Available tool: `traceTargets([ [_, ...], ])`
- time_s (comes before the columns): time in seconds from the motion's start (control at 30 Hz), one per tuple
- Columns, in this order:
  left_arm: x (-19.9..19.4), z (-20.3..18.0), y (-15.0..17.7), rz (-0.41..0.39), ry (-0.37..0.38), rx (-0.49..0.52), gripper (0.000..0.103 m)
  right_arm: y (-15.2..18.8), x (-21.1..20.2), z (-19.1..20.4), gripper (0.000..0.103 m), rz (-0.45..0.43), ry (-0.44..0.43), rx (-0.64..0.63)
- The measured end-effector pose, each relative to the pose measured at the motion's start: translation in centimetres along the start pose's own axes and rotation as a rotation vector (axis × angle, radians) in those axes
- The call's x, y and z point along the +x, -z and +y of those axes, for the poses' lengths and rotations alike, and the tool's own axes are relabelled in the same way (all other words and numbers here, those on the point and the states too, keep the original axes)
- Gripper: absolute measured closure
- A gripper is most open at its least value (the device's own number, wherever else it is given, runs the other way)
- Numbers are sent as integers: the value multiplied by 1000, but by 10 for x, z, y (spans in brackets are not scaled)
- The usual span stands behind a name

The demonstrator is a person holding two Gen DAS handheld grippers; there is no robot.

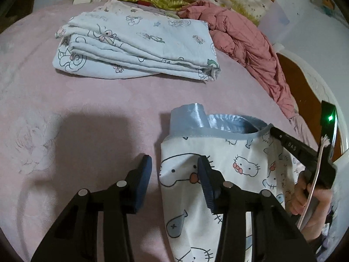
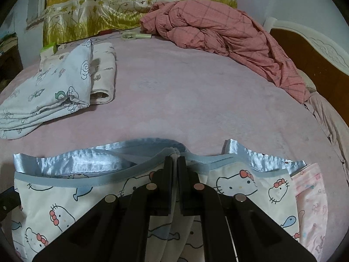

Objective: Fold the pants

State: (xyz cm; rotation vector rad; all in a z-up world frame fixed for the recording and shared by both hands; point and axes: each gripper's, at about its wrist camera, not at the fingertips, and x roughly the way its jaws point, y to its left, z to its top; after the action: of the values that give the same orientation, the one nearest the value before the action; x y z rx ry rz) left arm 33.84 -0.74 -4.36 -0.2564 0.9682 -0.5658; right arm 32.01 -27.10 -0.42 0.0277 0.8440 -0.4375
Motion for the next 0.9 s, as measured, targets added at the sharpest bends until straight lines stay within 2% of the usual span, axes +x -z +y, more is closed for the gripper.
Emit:
traceTargets([
  [0.03,0,-2,1,-4,-9,8,64,0,0,1,99,-1,0,-3],
  [0.07,-1,-3,1,-11,-17,15,89,0,0,2,99,-2,-1,-5],
  [0.1,-1,-4,2,-11,-29,22,101,0,0,2,99,-3,-2,-6],
  [0.23,-11,-3,0,-44,-42,30,102,0,-6,4,99,-27,-63,6],
  [0.4,-55,3,-9,-151,-71,5,102,-1,-28,10,99,-119,-296,17],
  [0.5,-87,3,-14,-227,-155,11,102,-1,-42,12,99,-183,-385,36],
  [0.57,-101,2,-17,-247,-207,14,102,-2,-49,12,99,-220,-407,46],
  [0.63,-107,1,-18,-252,-300,25,102,-2,-53,13,99,-242,-434,55],
  [0.83,-94,12,-17,-201,-519,36,102,2,-43,37,99,-198,-481,42],
  [0.9,-89,20,-16,-183,-546,26,102,6,-37,48,99,-173,-493,31],
])
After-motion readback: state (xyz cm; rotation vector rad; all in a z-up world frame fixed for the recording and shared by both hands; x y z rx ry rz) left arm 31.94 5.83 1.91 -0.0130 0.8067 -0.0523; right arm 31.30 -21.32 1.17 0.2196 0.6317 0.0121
